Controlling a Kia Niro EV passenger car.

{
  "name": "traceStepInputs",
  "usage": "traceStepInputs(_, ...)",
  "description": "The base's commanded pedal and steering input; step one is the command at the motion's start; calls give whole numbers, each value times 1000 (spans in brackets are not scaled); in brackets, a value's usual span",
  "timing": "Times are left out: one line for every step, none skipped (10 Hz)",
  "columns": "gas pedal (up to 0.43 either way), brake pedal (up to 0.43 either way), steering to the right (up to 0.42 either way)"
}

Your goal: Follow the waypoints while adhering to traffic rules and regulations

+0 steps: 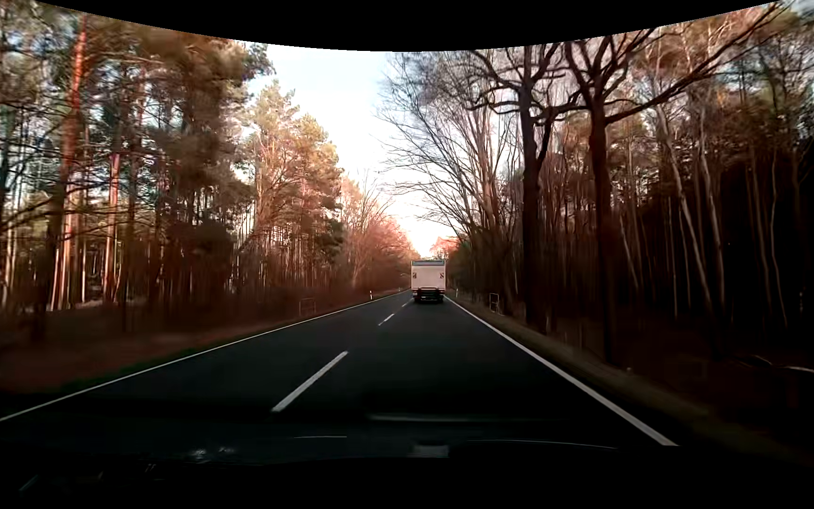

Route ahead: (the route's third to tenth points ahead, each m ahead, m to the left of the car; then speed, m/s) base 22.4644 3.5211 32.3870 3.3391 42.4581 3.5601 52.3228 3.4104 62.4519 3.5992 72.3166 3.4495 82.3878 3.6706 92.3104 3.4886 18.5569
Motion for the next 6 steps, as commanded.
traceStepInputs(138, 0, -1)
traceStepInputs(138, 0, -1)
traceStepInputs(138, 0, 0)
traceStepInputs(138, 0, -1)
traceStepInputs(138, 0, -1)
traceStepInputs(150, 0, 0)
